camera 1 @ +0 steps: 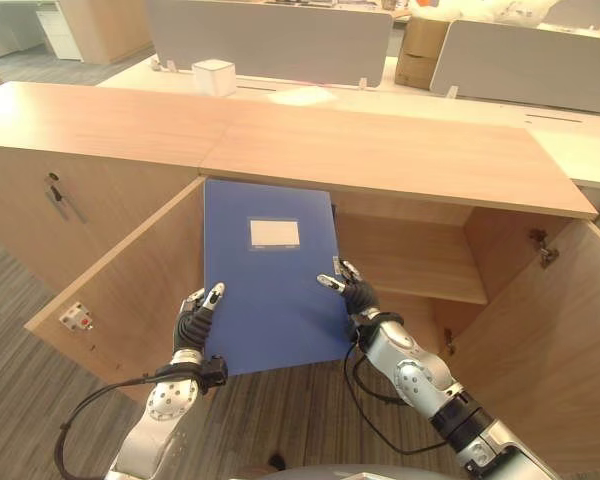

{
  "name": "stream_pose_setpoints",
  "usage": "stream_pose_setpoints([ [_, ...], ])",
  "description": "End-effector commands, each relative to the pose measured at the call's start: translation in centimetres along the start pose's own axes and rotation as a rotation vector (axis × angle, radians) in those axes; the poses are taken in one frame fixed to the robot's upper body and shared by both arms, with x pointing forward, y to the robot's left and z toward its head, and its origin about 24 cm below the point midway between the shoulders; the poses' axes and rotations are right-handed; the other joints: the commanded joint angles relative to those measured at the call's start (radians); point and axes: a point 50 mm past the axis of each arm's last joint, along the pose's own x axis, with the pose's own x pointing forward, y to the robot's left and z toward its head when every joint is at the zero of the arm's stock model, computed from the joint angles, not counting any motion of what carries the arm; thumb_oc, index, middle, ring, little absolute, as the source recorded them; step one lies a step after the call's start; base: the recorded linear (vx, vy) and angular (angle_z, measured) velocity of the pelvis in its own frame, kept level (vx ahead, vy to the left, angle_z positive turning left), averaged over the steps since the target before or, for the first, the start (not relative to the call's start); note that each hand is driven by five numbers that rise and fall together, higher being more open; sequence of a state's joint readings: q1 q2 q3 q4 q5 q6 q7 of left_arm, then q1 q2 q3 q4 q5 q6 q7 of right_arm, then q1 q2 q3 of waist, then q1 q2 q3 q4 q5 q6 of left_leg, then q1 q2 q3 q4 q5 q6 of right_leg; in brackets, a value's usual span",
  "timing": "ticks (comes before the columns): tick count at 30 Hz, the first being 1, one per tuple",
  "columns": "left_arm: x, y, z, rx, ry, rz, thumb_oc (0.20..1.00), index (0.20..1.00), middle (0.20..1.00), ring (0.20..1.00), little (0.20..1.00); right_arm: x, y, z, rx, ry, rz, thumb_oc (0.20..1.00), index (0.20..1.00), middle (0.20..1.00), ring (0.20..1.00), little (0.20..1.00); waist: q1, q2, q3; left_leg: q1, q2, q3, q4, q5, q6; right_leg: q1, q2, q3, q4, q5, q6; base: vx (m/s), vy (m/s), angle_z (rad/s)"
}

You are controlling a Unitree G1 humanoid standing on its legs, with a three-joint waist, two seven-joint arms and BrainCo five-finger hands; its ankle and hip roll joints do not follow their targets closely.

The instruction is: Put the empty folder in the office cabinet

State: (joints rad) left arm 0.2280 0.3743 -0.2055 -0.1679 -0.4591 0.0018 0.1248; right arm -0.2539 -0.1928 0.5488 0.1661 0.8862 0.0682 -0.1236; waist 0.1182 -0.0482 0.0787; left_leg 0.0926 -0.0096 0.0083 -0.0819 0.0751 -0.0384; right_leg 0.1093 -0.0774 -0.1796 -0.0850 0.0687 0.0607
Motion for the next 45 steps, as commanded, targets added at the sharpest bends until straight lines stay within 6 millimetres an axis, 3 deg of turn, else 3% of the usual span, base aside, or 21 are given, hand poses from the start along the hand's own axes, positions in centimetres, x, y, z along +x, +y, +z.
stream_pose_setpoints([
  [1, 1.0, -1.5, 5.0, -0.051, -0.243, -0.117, 0.2, 0.2, 0.2, 0.2, 0.2, 1.4, 2.6, 2.2, 0.027, -0.09, 0.117, 1.0, 1.0, 1.0, 1.0, 1.0, 0.002, -0.059, -0.022, -0.01, -0.003, -0.022, -0.005, -0.113, 0.004, -0.011, -0.139, -0.008, -0.002, 0.001, 0.097, 0.0, 0.013, 0.06],
  [10, 1.3, -2.4, 4.3, -0.148, -0.203, -0.165, 0.2, 0.2, 0.2, 0.2, 0.2, 1.2, 3.7, 2.7, -0.021, -0.086, 0.212, 1.0, 1.0, 1.0, 1.0, 1.0, 0.006, -0.062, -0.021, -0.015, -0.005, -0.028, -0.005, -0.112, 0.006, -0.012, -0.145, -0.017, -0.002, 0.006, 0.099, 0.0, 0.006, 0.06],
  [11, 1.4, -2.7, 4.1, -0.161, -0.197, -0.176, 0.2, 0.2, 0.2, 0.2, 0.2, 1.1, 4.0, 2.9, -0.039, -0.09, 0.247, 0.947, 0.947, 0.947, 0.947, 0.947, 0.004, -0.062, -0.019, -0.015, -0.006, -0.028, -0.005, -0.111, 0.007, -0.015, -0.145, -0.016, -0.002, 0.009, 0.099, 0.0, 0.0, 0.0],
  [12, 1.4, -2.8, 4.3, -0.161, -0.201, -0.184, 0.2, 0.2, 0.2, 0.2, 0.2, 1.0, 4.2, 3.0, -0.05, -0.091, 0.268, 0.382, 0.382, 0.382, 0.382, 0.382, 0.004, -0.062, -0.019, -0.016, -0.006, -0.028, -0.005, -0.111, 0.007, -0.016, -0.145, -0.016, -0.002, 0.009, 0.099, 0.0, 0.0, 0.0],
  [13, 1.4, -2.8, 4.3, -0.161, -0.201, -0.184, 0.2, 0.2, 0.2, 0.2, 0.2, 1.0, 4.2, 3.0, -0.05, -0.091, 0.268, 0.2, 0.2, 0.2, 0.2, 0.2, 0.004, -0.062, -0.019, -0.016, -0.006, -0.028, -0.005, -0.111, 0.007, -0.016, -0.145, -0.016, -0.002, 0.009, 0.099, 0.0, 0.0, 0.0],
  [19, 1.5, -2.8, 4.8, -0.174, -0.235, -0.19, 0.2, 0.2, 0.2, 0.2, 0.2, 0.7, 4.3, 3.8, -0.075, -0.113, 0.32, 0.2, 0.2, 0.2, 0.2, 0.2, -0.002, -0.065, -0.022, -0.014, -0.002, -0.019, -0.005, -0.114, 0.006, -0.018, -0.142, -0.008, -0.002, 0.006, 0.099, 0.0, 0.0, 0.0],
  [29, 1.3, -2.7, 4.4, -0.17, -0.213, -0.196, 0.2, 0.2, 0.2, 0.2, 0.2, 0.4, 2.7, 3.7, -0.058, -0.115, 0.255, 0.2, 0.2, 0.2, 0.2, 0.2, -0.012, -0.058, -0.028, -0.006, 0.005, -0.007, -0.005, -0.118, 0.005, -0.014, -0.138, 0.002, -0.002, -0.001, 0.098, 0.0, -0.005, -0.07],
  [30, 1.3, -2.6, 4.1, -0.164, -0.2, -0.193, 0.718, 0.718, 0.718, 0.718, 0.718, 0.5, 2.3, 3.6, -0.059, -0.11, 0.241, 0.2, 0.2, 0.2, 0.2, 0.2, -0.013, -0.058, -0.028, -0.005, 0.006, -0.007, -0.005, -0.118, 0.005, -0.014, -0.136, 0.002, -0.002, -0.001, 0.096, 0.0, 0.0, 0.0],
  [31, 1.3, -2.4, 3.9, -0.144, -0.191, -0.187, 1.0, 1.0, 1.0, 1.0, 1.0, 0.5, 2.0, 3.5, -0.071, -0.104, 0.231, 0.2, 0.2, 0.2, 0.2, 0.2, -0.014, -0.058, -0.027, -0.004, 0.008, -0.005, -0.005, -0.118, 0.004, -0.014, -0.133, 0.003, -0.002, -0.004, 0.096, 0.0, 0.0, 0.0],
  [36, 0.9, -1.0, 2.5, -0.119, -0.141, -0.119, 1.0, 1.0, 1.0, 1.0, 1.0, -0.5, 0.1, 2.9, -0.101, -0.069, 0.208, 0.2, 0.2, 0.2, 0.2, 0.2, -0.012, -0.061, -0.021, -0.006, 0.012, -0.008, -0.005, -0.116, 0.002, -0.014, -0.129, -0.002, -0.002, -0.007, 0.095, 0.0, 0.0, 0.0],
  [37, 0.3, 0.3, 1.5, -0.095, -0.109, -0.058, 1.0, 1.0, 1.0, 1.0, 1.0, -1.5, -1.5, 2.5, -0.148, -0.034, 0.186, 0.2, 0.2, 0.2, 0.2, 0.2, -0.006, -0.063, -0.017, -0.007, 0.012, -0.012, -0.005, -0.115, 0.001, -0.012, -0.129, -0.007, -0.002, -0.01, 0.096, 0.0, 0.0, 0.0],
  [40, -0.5, 1.3, 0.3, -0.094, -0.064, -0.017, 1.0, 1.0, 1.0, 1.0, 1.0, -2.5, -2.9, 2.1, -0.197, 0.015, 0.177, 0.2, 0.2, 0.2, 0.2, 0.2, -0.001, -0.065, -0.016, -0.007, 0.011, -0.018, -0.005, -0.115, 0.001, -0.011, -0.129, -0.011, -0.002, -0.012, 0.097, 0.0, -0.024, 0.01],
  [41, -1.3, 2.3, -0.5, -0.062, -0.027, 0.009, 1.0, 1.0, 1.0, 1.0, 1.0, -3.7, -4.6, 1.7, -0.275, 0.084, 0.171, 0.2, 0.2, 0.2, 0.2, 0.2, 0.008, -0.066, -0.013, -0.009, 0.011, -0.024, -0.005, -0.113, 0.001, -0.007, -0.13, -0.02, -0.002, -0.014, 0.1, 0.01, -0.018, 0.03],
  [43, -1.3, 2.3, -0.5, -0.062, -0.027, 0.009, 1.0, 1.0, 1.0, 1.0, 1.0, -3.7, -4.6, 1.7, -0.275, 0.084, 0.171, 0.2, 0.2, 0.2, 0.2, 0.2, 0.008, -0.066, -0.013, -0.009, 0.011, -0.024, -0.005, -0.113, 0.001, -0.007, -0.13, -0.02, -0.002, -0.014, 0.1, 0.0, -0.019, 0.08],
  [44, -2.2, 3.2, -1.1, -0.031, 0.003, 0.024, 1.0, 1.0, 1.0, 1.0, 1.0, -5.2, -6.4, 1.3, -0.368, 0.192, 0.177, 0.2, 0.2, 0.2, 0.2, 0.2, 0.018, -0.067, -0.008, -0.013, 0.012, -0.029, -0.005, -0.11, -0.001, -0.007, -0.13, -0.028, -0.002, -0.015, 0.102, 0.0, -0.021, 0.07],
  [45, -2.2, 3.2, -1.1, -0.032, 0.004, 0.024, 1.0, 1.0, 1.0, 1.0, 1.0, -5.2, -6.4, 1.3, -0.368, 0.193, 0.177, 0.2, 0.2, 0.2, 0.2, 0.2, 0.018, -0.067, -0.009, -0.013, 0.012, -0.03, -0.005, -0.11, -0.001, -0.007, -0.13, -0.028, -0.002, -0.015, 0.102, 0.0, -0.021, 0.07],
])
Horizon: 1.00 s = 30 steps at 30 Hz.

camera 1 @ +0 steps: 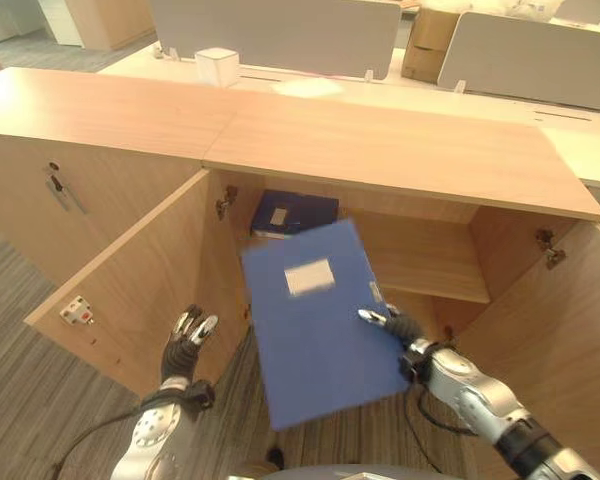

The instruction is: Put the empty folder in the office cabinet

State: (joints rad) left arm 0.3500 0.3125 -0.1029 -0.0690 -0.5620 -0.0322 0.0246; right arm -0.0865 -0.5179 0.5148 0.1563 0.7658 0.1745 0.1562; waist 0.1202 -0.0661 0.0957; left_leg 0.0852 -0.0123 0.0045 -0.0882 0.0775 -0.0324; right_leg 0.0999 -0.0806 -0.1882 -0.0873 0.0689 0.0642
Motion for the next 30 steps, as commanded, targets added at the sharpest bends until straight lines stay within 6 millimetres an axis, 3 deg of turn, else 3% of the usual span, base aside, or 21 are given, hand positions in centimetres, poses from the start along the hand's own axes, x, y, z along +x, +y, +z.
stream_pose_setpoints([
  [1, 0.2, 0.2, 2.6, 0.127, -0.107, -0.073, 1.0, 1.0, 1.0, 1.0, 1.0, 0.3, 1.2, 3.7, -0.122, -0.104, 0.164, 0.2, 0.2, 0.2, 0.2, 0.2, 0.016, -0.049, -0.026, -0.005, 0.015, -0.026, 0.001, -0.112, -0.007, 0.002, -0.127, -0.02, 0.0, -0.015, 0.099, 0.0, -0.011, 0.11],
  [6, 0.2, 0.3, 3.1, 0.158, -0.124, -0.093, 1.0, 1.0, 1.0, 1.0, 1.0, -0.2, 0.2, 3.5, -0.204, -0.03, 0.188, 0.2, 0.2, 0.2, 0.2, 0.2, 0.036, -0.051, -0.003, -0.026, 0.021, -0.037, 0.001, -0.098, -0.013, -0.016, -0.118, -0.03, 0.0, -0.017, 0.099, -0.01, -0.032, 0.06],
  [10, 0.9, 0.1, 4.1, 0.188, -0.166, -0.108, 1.0, 1.0, 1.0, 1.0, 1.0, 0.7, 0.2, 5.1, -0.228, -0.096, 0.16, 0.2, 0.2, 0.2, 0.2, 0.2, 0.059, -0.053, 0.053, -0.097, 0.032, -0.05, 0.001, -0.067, -0.021, -0.079, -0.101, -0.035, 0.0, -0.008, 0.099, -0.12, -0.055, 0.0],
  [14, 1.8, -0.1, 5.1, 0.192, -0.219, -0.09, 1.0, 1.0, 1.0, 1.0, 1.0, 2.2, -0.3, 8.2, -0.176, -0.262, 0.033, 0.2, 0.2, 0.2, 0.2, 0.2, 0.075, -0.047, 0.113, -0.215, 0.046, -0.062, 0.001, -0.022, -0.027, -0.194, -0.087, -0.032, 0.0, 0.02, 0.096, -0.2, -0.062, 0.07],
  [17, 1.9, -0.2, 5.0, 0.184, -0.224, -0.076, 1.0, 1.0, 1.0, 1.0, 1.0, 3.0, -0.6, 9.7, -0.13, -0.342, -0.034, 0.2, 0.2, 0.2, 0.2, 0.2, 0.079, -0.041, 0.125, -0.267, 0.052, -0.063, 0.001, -0.004, -0.031, -0.246, -0.079, -0.03, 0.0, 0.033, 0.092, -0.12, -0.01, -0.01],
  [19, 2.4, 0.4, 2.9, 0.199, -0.139, -0.03, 1.0, 1.0, 1.0, 1.0, 1.0, 3.8, -1.3, 12.3, -0.082, -0.437, -0.135, 0.2, 0.2, 0.2, 0.2, 0.2, 0.089, -0.031, 0.151, -0.333, 0.061, -0.061, 0.001, 0.014, -0.038, -0.307, -0.067, -0.033, 0.0, 0.041, 0.087, -0.08, 0.004, -0.03],
  [20, 2.4, 0.4, 2.9, 0.199, -0.141, -0.03, 1.0, 1.0, 1.0, 1.0, 1.0, 3.8, -1.3, 12.3, -0.082, -0.438, -0.135, 0.2, 0.2, 0.2, 0.2, 0.2, 0.088, -0.032, 0.149, -0.338, 0.06, -0.062, 0.001, 0.018, -0.038, -0.311, -0.068, -0.033, 0.0, 0.043, 0.087, -0.07, 0.008, -0.07],
  [21, 2.4, 1.2, 0.9, 0.226, -0.051, 0.009, 1.0, 1.0, 1.0, 1.0, 1.0, 4.1, -1.2, 13.9, -0.058, -0.493, -0.163, 0.2, 0.2, 0.2, 0.2, 0.2, 0.093, -0.029, 0.163, -0.37, 0.067, -0.06, 0.001, 0.027, -0.042, -0.34, -0.063, -0.032, 0.0, 0.044, 0.086, -0.04, 0.01, -0.09],
  [23, 2.4, 2.0, -1.3, 0.269, 0.041, 0.051, 1.0, 1.0, 1.0, 1.0, 1.0, 4.4, -1.3, 15.2, -0.035, -0.531, -0.189, 0.2, 0.2, 0.2, 0.2, 0.2, 0.099, -0.026, 0.175, -0.393, 0.074, -0.055, 0.001, 0.031, -0.047, -0.365, -0.057, -0.03, 0.0, 0.042, 0.084, -0.03, 0.007, -0.11],
  [24, 2.4, 2.0, -1.2, 0.269, 0.04, 0.051, 1.0, 1.0, 1.0, 1.0, 1.0, 4.4, -1.3, 15.2, -0.035, -0.532, -0.189, 0.2, 0.2, 0.2, 0.2, 0.2, 0.098, -0.027, 0.174, -0.397, 0.073, -0.055, 0.001, 0.035, -0.046, -0.369, -0.059, -0.03, 0.0, 0.045, 0.085, -0.03, 0.0, -0.08],
  [26, 2.4, 3.1, -3.5, 0.344, 0.152, 0.093, 1.0, 1.0, 1.0, 1.0, 1.0, 4.7, -1.0, 15.8, -0.026, -0.542, -0.193, 0.2, 0.2, 0.2, 0.2, 0.2, 0.096, -0.028, 0.194, -0.416, 0.08, -0.047, 0.001, 0.037, -0.051, -0.392, -0.054, -0.024, 0.0, 0.046, 0.085, 0.0, 0.0, 0.0],
  [30, 2.2, 3.9, -5.0, 0.392, 0.221, 0.118, 1.0, 1.0, 1.0, 1.0, 1.0, 5.0, -0.9, 15.4, -0.035, -0.522, -0.187, 0.2, 0.2, 0.2, 0.2, 0.2, 0.089, -0.028, 0.201, -0.424, 0.079, -0.039, 0.001, 0.037, -0.053, -0.404, -0.053, -0.019, 0.0, 0.048, 0.086, 0.0, 0.014, -0.04],
])
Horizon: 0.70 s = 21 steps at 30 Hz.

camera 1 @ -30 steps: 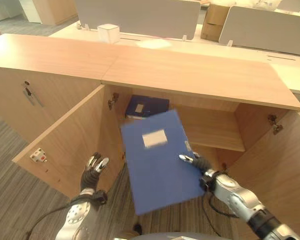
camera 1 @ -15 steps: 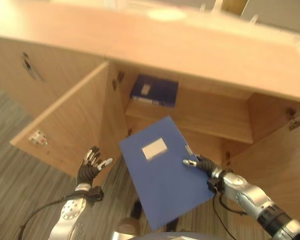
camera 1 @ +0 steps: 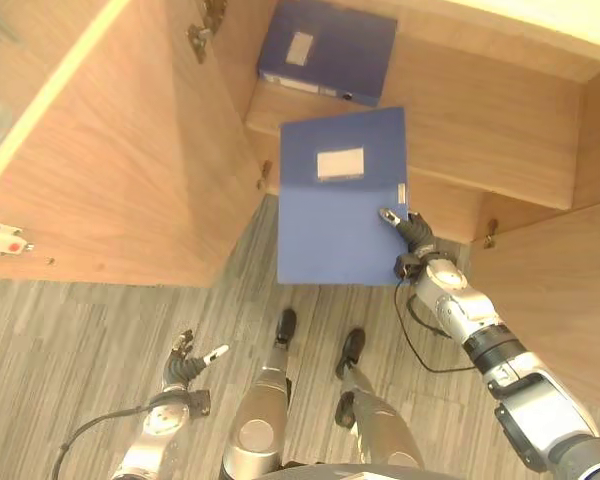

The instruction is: Put the empty folder in the office cabinet

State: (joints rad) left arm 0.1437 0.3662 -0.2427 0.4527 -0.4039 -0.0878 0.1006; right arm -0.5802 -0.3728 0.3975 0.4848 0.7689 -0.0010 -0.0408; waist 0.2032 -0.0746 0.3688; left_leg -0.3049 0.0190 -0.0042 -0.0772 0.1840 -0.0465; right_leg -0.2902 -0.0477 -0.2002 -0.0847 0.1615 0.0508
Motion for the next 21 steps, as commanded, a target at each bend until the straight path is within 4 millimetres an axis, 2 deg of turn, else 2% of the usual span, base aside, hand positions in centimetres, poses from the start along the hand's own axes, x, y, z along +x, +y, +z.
stream_pose_setpoints([
  [1, -0.3, 1.0, 0.2, 0.11, -0.035, 0.036, 1.0, 1.0, 1.0, 1.0, 1.0, 0.1, 0.6, 0.9, 0.016, -0.068, 0.034, 0.2, 0.2, 0.2, 0.2, 0.2, 0.003, -0.019, -0.07, -0.034, 0.048, -0.026, -0.01, -0.069, -0.039, -0.016, -0.087, -0.005, -0.003, -0.043, 0.101, 0.01, 0.026, -0.04],
  [3, -0.1, 1.1, -0.4, 0.128, -0.011, 0.047, 1.0, 1.0, 1.0, 1.0, 1.0, 0.0, 0.1, 0.3, 0.029, -0.052, 0.008, 0.2, 0.2, 0.2, 0.2, 0.2, -0.005, -0.017, -0.062, -0.034, 0.042, -0.025, -0.01, -0.073, -0.037, -0.019, -0.089, -0.001, -0.003, -0.042, 0.102, 0.0, 0.02, -0.05],
  [7, 0.2, 1.0, -0.2, 0.143, -0.015, 0.054, 1.0, 1.0, 1.0, 1.0, 1.0, 0.3, -0.7, 0.6, 0.063, -0.069, -0.049, 0.2, 0.2, 0.2, 0.2, 0.2, -0.009, -0.013, -0.054, -0.041, 0.037, -0.027, -0.01, -0.075, -0.036, -0.027, -0.093, -0.001, -0.003, -0.04, 0.103, 0.0, 0.011, -0.08],
  [8, 0.4, 0.9, 0.5, 0.162, -0.044, 0.05, 1.0, 1.0, 1.0, 1.0, 1.0, 0.6, -1.9, 1.5, 0.096, -0.109, -0.129, 0.2, 0.2, 0.2, 0.2, 0.2, -0.01, -0.007, -0.05, -0.051, 0.034, -0.032, -0.01, -0.074, -0.036, -0.036, -0.095, -0.002, -0.003, -0.038, 0.104, 0.0, 0.008, -0.05],
  [10, 0.5, 0.9, 0.7, 0.166, -0.052, 0.05, 1.0, 1.0, 1.0, 1.0, 1.0, 0.8, -2.5, 2.2, 0.111, -0.131, -0.165, 0.2, 0.2, 0.2, 0.2, 0.2, -0.01, -0.005, -0.047, -0.057, 0.033, -0.034, -0.01, -0.073, -0.036, -0.041, -0.096, -0.003, -0.003, -0.037, 0.105, 0.0, 0.0, 0.0],
  [13, 1.0, 0.9, 1.3, 0.189, -0.075, 0.059, 1.0, 1.0, 1.0, 1.0, 1.0, 1.3, -4.2, 4.6, 0.147, -0.209, -0.269, 0.2, 0.2, 0.2, 0.2, 0.2, -0.006, 0.001, -0.039, -0.078, 0.032, -0.04, -0.01, -0.07, -0.037, -0.058, -0.096, -0.007, -0.003, -0.036, 0.105, 0.0, 0.0, 0.0],
  [14, 1.1, 1.0, 1.8, 0.201, -0.095, 0.065, 1.0, 1.0, 1.0, 1.0, 1.0, 1.5, -5.7, 6.5, 0.157, -0.259, -0.344, 0.2, 0.2, 0.2, 0.2, 0.2, -0.001, 0.007, -0.032, -0.094, 0.031, -0.045, -0.01, -0.067, -0.039, -0.07, -0.095, -0.01, -0.003, -0.035, 0.106, 0.0, 0.0, 0.0],
  [15, 1.2, 1.0, 2.0, 0.213, -0.102, 0.067, 1.0, 1.0, 1.0, 1.0, 1.0, 1.5, -6.3, 7.5, 0.157, -0.278, -0.371, 0.2, 0.2, 0.2, 0.2, 0.2, 0.002, 0.009, -0.029, -0.102, 0.031, -0.048, -0.01, -0.066, -0.04, -0.077, -0.094, -0.01, -0.003, -0.035, 0.106, 0.0, 0.0, 0.0],
  [16, 1.3, 1.0, 2.0, 0.213, -0.103, 0.067, 1.0, 1.0, 1.0, 1.0, 1.0, 1.6, -6.3, 7.5, 0.157, -0.279, -0.371, 0.2, 0.2, 0.2, 0.2, 0.2, 0.002, 0.01, -0.028, -0.103, 0.031, -0.049, -0.01, -0.066, -0.04, -0.078, -0.094, -0.01, -0.003, -0.035, 0.106, -0.02, -0.005, 0.04],
  [18, 1.3, 1.2, 2.2, 0.223, -0.111, 0.07, 1.0, 1.0, 1.0, 1.0, 1.0, 1.6, -7.2, 9.1, 0.127, -0.297, -0.398, 0.2, 0.2, 0.2, 0.2, 0.2, 0.009, 0.008, -0.025, -0.115, 0.032, -0.051, -0.01, -0.062, -0.043, -0.091, -0.09, -0.013, -0.003, -0.034, 0.107, -0.02, -0.016, 0.1],
  [21, 1.3, 1.3, 2.0, 0.245, -0.104, 0.058, 1.0, 1.0, 1.0, 1.0, 1.0, 1.7, -7.2, 11.4, 0.046, -0.327, -0.351, 0.2, 0.2, 0.2, 0.2, 0.2, 0.014, -0.001, -0.017, -0.131, 0.037, -0.053, -0.01, -0.056, -0.047, -0.105, -0.084, -0.012, -0.003, -0.035, 0.108, -0.01, -0.018, 0.06],
])
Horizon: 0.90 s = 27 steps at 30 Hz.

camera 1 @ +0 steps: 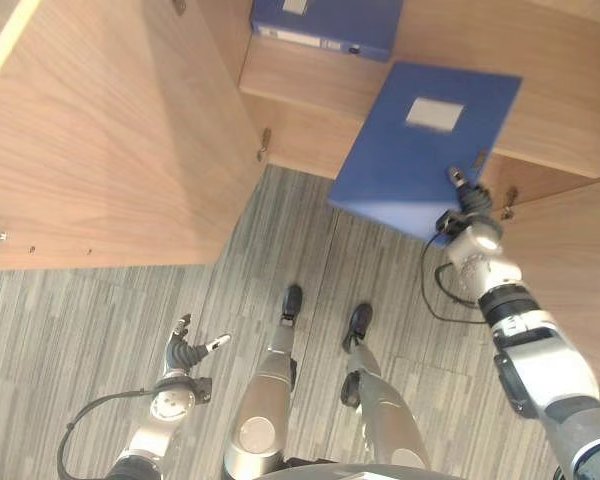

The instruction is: Put the empty folder in the office cabinet

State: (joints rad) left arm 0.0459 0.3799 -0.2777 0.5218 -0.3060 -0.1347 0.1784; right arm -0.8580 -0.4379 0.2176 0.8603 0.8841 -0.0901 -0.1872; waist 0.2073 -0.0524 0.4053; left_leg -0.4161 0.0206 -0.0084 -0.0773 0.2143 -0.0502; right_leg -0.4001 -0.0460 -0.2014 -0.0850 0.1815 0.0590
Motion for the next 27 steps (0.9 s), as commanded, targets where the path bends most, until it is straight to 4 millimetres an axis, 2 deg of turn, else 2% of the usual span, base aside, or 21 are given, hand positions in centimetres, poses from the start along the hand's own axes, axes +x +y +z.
stream_pose_setpoints([
  [1, -0.3, 1.3, -0.3, 0.116, -0.018, 0.002, 1.0, 1.0, 1.0, 1.0, 1.0, 0.2, 0.8, 4.3, -0.053, -0.166, 0.098, 0.2, 0.2, 0.2, 0.2, 0.2, 0.011, -0.025, -0.053, -0.021, 0.037, -0.051, -0.01, -0.086, -0.044, 0.004, -0.086, -0.011, -0.002, -0.055, 0.101, 0.0, 0.0, 0.0],
  [6, -0.3, 1.0, -0.7, 0.129, -0.001, -0.01, 1.0, 1.0, 1.0, 1.0, 1.0, 0.2, 1.0, 4.0, -0.029, -0.169, 0.104, 0.2, 0.2, 0.2, 0.2, 0.2, 0.006, -0.027, -0.051, -0.019, 0.036, -0.052, -0.01, -0.091, -0.042, 0.005, -0.084, -0.006, -0.002, -0.056, 0.1, 0.0, -0.003, 0.01],
  [11, -0.2, 1.1, -0.5, 0.154, -0.008, -0.003, 1.0, 1.0, 1.0, 1.0, 1.0, 0.4, 0.2, 3.5, 0.044, -0.174, 0.003, 0.2, 0.2, 0.2, 0.2, 0.2, 0.004, -0.019, -0.051, -0.023, 0.029, -0.057, -0.01, -0.095, -0.039, -0.001, -0.086, -0.006, -0.002, -0.056, 0.101, 0.0, 0.0, 0.0],
  [12, 0.0, 1.0, -0.3, 0.16, -0.018, 0.004, 1.0, 1.0, 1.0, 1.0, 1.0, 0.6, -0.1, 3.9, 0.12, -0.193, -0.054, 0.2, 0.2, 0.2, 0.2, 0.2, 0.004, -0.015, -0.051, -0.026, 0.026, -0.059, -0.01, -0.098, -0.039, -0.001, -0.087, -0.007, -0.002, -0.057, 0.101, 0.0, 0.0, 0.0],
  [18, 0.2, 1.3, 0.2, 0.19, -0.04, 0.038, 1.0, 1.0, 1.0, 1.0, 1.0, 0.7, -0.9, 5.4, 0.3, -0.274, -0.181, 0.2, 0.2, 0.2, 0.2, 0.2, 0.009, -0.004, -0.049, -0.034, 0.015, -0.064, -0.01, -0.103, -0.035, -0.005, -0.093, -0.011, -0.002, -0.06, 0.105, 0.0, 0.012, 0.03],
  [24, 0.4, 1.9, 0.5, 0.263, -0.064, 0.074, 1.0, 1.0, 1.0, 1.0, 1.0, 0.5, -4.1, 8.1, 0.435, -0.381, -0.408, 0.2, 0.2, 0.2, 0.2, 0.2, 0.03, 0.014, -0.046, -0.055, -0.001, -0.08, -0.01, -0.105, -0.032, -0.016, -0.103, -0.021, -0.002, -0.06, 0.115, 0.0, 0.003, 0.01],
  [27, 0.5, 2.2, 0.1, 0.32, -0.046, 0.097, 1.0, 1.0, 1.0, 1.0, 1.0, 0.3, -6.2, 8.7, 0.473, -0.374, -0.526, 0.2, 0.2, 0.2, 0.2, 0.2, 0.046, 0.017, -0.044, -0.07, -0.011, -0.092, -0.01, -0.104, -0.028, -0.025, -0.109, -0.031, -0.002, -0.06, 0.123, -0.02, 0.038, 0.18],
])
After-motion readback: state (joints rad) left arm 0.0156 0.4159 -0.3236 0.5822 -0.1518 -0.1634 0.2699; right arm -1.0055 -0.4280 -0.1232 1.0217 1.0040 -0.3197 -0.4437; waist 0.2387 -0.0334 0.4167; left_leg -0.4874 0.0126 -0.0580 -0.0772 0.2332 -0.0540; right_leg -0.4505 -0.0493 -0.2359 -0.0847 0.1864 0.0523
